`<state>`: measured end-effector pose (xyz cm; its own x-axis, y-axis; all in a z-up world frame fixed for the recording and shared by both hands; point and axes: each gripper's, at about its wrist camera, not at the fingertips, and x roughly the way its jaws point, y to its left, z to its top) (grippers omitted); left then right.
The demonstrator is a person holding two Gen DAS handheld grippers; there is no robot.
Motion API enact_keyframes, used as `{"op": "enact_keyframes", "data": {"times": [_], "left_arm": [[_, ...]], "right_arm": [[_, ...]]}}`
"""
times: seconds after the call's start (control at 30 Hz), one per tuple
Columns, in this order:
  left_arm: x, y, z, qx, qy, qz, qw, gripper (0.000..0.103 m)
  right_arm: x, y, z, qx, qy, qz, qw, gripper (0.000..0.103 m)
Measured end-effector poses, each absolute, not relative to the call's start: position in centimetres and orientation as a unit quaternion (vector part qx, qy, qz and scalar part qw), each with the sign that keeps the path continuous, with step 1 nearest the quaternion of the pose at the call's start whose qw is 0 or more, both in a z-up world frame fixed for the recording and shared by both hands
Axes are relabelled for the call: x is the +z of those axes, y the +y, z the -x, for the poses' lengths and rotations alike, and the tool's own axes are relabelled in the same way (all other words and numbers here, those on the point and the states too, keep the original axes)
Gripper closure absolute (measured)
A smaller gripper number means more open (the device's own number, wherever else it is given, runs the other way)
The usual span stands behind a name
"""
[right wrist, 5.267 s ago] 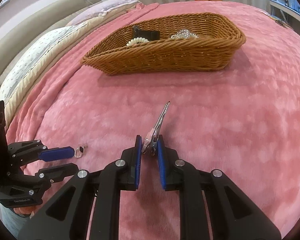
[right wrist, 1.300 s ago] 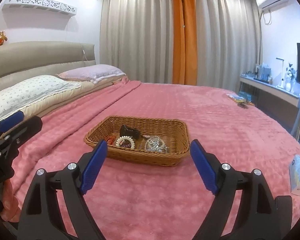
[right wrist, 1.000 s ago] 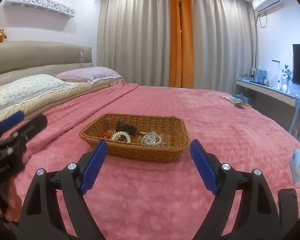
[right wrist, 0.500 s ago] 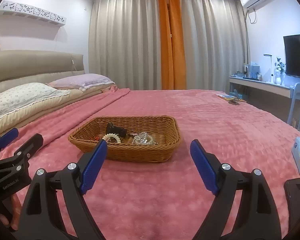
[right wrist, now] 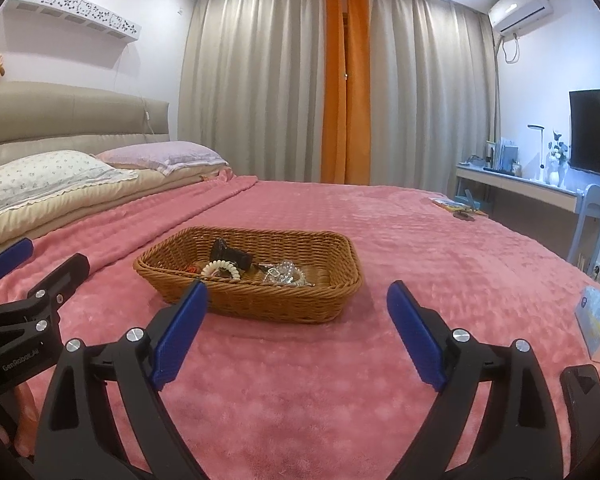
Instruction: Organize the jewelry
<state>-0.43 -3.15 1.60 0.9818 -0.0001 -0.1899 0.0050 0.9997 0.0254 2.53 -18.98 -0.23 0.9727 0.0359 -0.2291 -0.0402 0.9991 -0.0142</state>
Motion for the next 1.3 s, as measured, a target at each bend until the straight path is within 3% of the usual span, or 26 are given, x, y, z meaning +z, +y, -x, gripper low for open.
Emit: {"op": "enact_keyframes", "data": {"times": [1.3], "left_arm": [[1.3, -3.1, 0.3, -0.002, 0.101, -0.012, 0.995, 0.008]], "right_arm": [[-0.8, -19.7, -3.5, 0.024, 0.139, -0.009, 0.990, 0.014]]}}
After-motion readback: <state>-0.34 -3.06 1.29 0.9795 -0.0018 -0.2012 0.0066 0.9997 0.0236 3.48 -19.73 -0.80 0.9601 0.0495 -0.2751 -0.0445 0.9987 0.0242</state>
